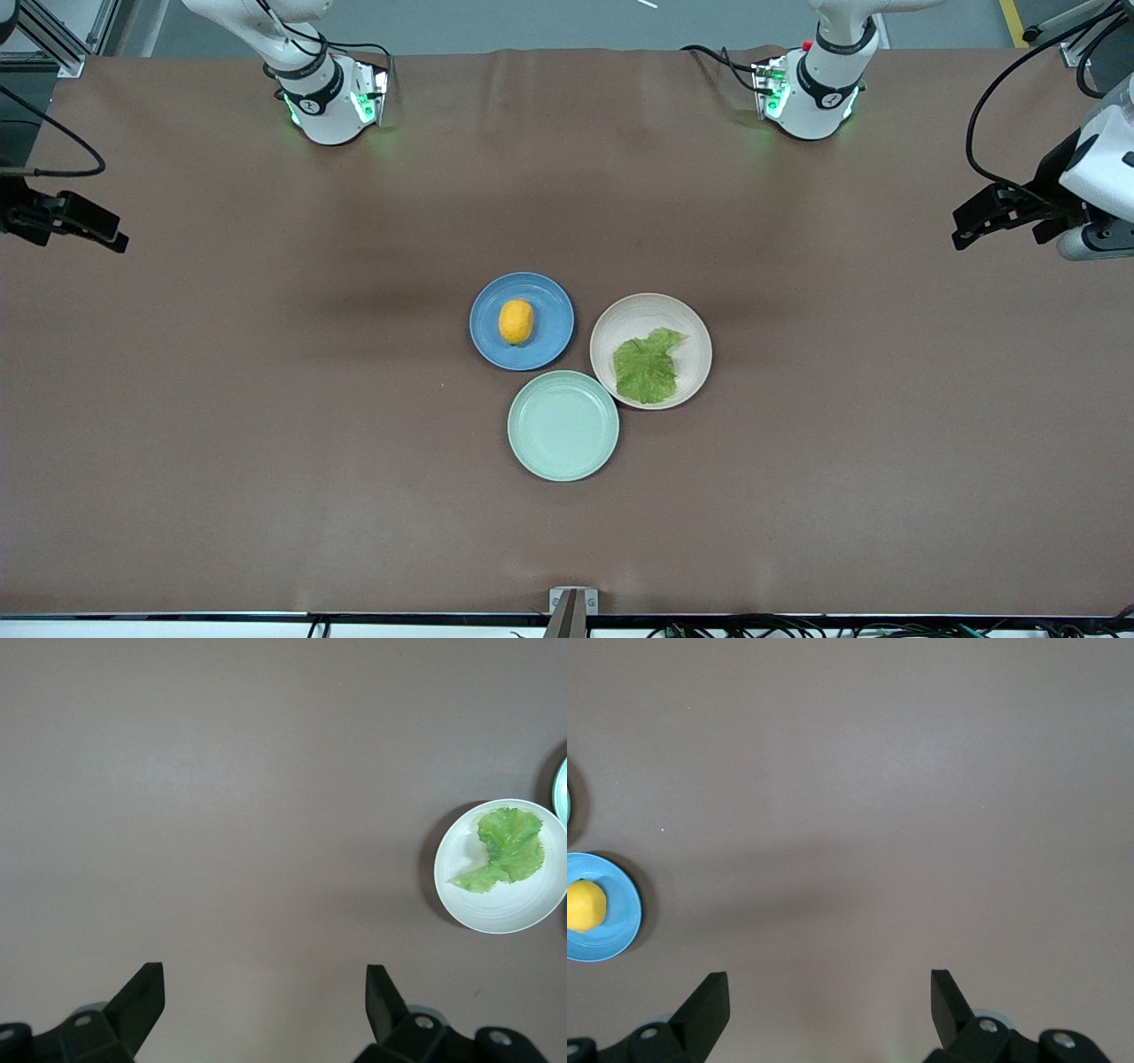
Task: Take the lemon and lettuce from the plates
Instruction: 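Move both grippers from rest toward the plates, then lower the right gripper onto the lemon while the left gripper reaches the lettuce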
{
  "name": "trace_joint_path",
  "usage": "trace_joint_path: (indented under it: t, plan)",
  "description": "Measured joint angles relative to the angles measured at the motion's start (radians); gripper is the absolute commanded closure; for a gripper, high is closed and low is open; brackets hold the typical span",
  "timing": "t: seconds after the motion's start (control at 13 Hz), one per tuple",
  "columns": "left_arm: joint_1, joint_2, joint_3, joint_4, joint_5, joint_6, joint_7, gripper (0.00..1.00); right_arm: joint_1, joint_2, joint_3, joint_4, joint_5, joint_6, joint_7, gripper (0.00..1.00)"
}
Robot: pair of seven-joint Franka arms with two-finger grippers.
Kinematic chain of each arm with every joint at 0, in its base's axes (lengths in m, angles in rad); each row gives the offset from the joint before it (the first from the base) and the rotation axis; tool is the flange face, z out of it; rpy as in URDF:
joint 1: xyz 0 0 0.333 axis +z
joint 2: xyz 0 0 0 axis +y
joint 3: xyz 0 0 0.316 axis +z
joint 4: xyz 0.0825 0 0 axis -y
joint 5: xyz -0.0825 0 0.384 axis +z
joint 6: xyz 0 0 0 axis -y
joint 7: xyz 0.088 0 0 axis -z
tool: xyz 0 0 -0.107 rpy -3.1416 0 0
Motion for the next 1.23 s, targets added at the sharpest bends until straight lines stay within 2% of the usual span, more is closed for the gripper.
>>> trace_joint_path:
  t: [0.46, 0.69, 0.92, 1.08, 1.23]
  plan:
    - [0.0, 0.005, 0.001, 0.0, 0.0, 0.0, 0.0, 0.0, 0.0, -0.014, 0.001, 0.023, 0.0, 0.015, 0.0, 0.0]
    - [-0.006, 0.044, -0.005, 0.0, -0.007, 0.006, -0.025, 0.0, 0.004, -0.014, 0.003, 0.023, 0.0, 0.015, 0.0, 0.0]
    - [-0.065, 0.118, -0.046, -0.003, -0.018, 0.051, -0.226, 0.0, 0.059, -0.009, 0.012, 0.011, 0.001, 0.006, 0.001, 0.0]
    - [-0.129, 0.176, -0.072, -0.019, -0.018, 0.113, -0.414, 0.0, 0.155, 0.007, 0.017, -0.026, 0.009, 0.011, 0.024, 0.0]
    - [-0.199, 0.243, -0.076, -0.036, -0.018, 0.191, -0.611, 0.01, 0.289, 0.05, 0.024, -0.058, 0.017, 0.051, 0.171, 0.0]
